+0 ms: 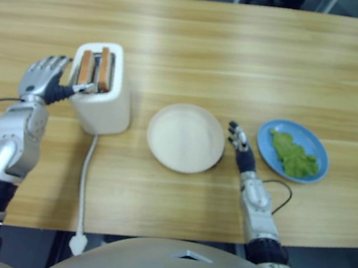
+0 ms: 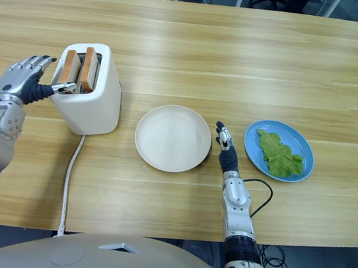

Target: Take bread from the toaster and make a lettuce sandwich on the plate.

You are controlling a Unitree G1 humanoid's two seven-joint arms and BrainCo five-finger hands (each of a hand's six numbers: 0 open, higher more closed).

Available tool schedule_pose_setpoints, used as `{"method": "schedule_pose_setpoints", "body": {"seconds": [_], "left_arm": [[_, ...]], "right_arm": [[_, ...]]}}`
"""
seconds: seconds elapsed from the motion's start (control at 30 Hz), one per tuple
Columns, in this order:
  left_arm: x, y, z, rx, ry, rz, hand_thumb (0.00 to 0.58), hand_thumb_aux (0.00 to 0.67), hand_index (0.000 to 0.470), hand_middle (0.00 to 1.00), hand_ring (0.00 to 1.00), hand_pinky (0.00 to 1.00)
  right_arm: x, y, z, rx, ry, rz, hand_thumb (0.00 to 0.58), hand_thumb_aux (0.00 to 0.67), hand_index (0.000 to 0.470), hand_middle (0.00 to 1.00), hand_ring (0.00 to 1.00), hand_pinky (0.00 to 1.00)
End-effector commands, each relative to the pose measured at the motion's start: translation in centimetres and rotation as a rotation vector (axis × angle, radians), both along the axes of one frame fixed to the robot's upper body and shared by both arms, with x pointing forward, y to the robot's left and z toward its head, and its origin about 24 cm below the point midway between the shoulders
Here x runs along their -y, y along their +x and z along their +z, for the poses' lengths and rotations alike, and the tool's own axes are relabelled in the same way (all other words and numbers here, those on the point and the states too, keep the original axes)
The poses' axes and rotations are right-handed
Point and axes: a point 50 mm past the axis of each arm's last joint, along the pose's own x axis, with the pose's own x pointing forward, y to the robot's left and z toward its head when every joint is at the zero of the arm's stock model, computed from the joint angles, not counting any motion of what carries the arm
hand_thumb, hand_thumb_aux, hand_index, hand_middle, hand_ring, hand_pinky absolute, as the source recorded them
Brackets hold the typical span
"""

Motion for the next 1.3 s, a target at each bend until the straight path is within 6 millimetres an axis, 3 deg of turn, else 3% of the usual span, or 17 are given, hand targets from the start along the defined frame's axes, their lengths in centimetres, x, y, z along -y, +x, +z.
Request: {"method": "schedule_pose_setpoints", "body": {"seconds": [0.03,0.23,0.7,1.2,1.23,1.27,1.3], "left_arm": [[0.6,0.2,-0.6,-0.024,0.010,-0.003,0.000,0.000,0.000,0.00,0.00,0.00],[0.6,0.3,-0.4,-0.013,0.049,0.010,0.000,0.000,0.000,0.00,0.00,0.00],[-1.5,-0.2,0.9,0.022,0.124,0.116,0.000,0.000,0.000,0.00,0.00,0.00],[-0.9,0.1,0.6,0.025,0.140,0.096,0.014,0.008,0.005,0.00,0.00,0.00],[-0.7,0.1,0.5,0.025,0.140,0.092,0.496,0.415,0.285,0.00,0.00,0.00],[-0.6,0.1,0.4,0.026,0.143,0.087,0.580,0.670,0.460,0.65,0.65,0.65],[-0.5,0.1,0.4,0.028,0.145,0.083,0.580,0.670,0.460,1.00,1.00,1.00]], "right_arm": [[-0.1,-0.4,-0.8,-0.047,-0.007,0.010,0.000,0.000,0.000,0.00,0.00,0.00],[-0.1,-0.4,-0.9,-0.053,-0.006,0.006,0.000,0.000,0.000,0.00,0.00,0.00],[-0.1,-0.5,-1.0,-0.057,-0.003,0.001,0.000,0.000,0.000,0.00,0.00,0.00],[0.0,-0.6,-1.1,-0.064,-0.003,-0.005,0.000,0.000,0.000,0.00,0.00,0.00],[0.1,-0.6,-1.1,-0.065,-0.002,-0.006,0.000,0.000,0.000,0.00,0.00,0.00],[0.0,-0.6,-1.1,-0.065,-0.002,-0.007,0.000,0.000,0.000,0.00,0.00,0.00],[0.0,-0.6,-1.1,-0.066,-0.001,-0.007,0.000,0.000,0.000,0.00,0.00,0.00]]}}
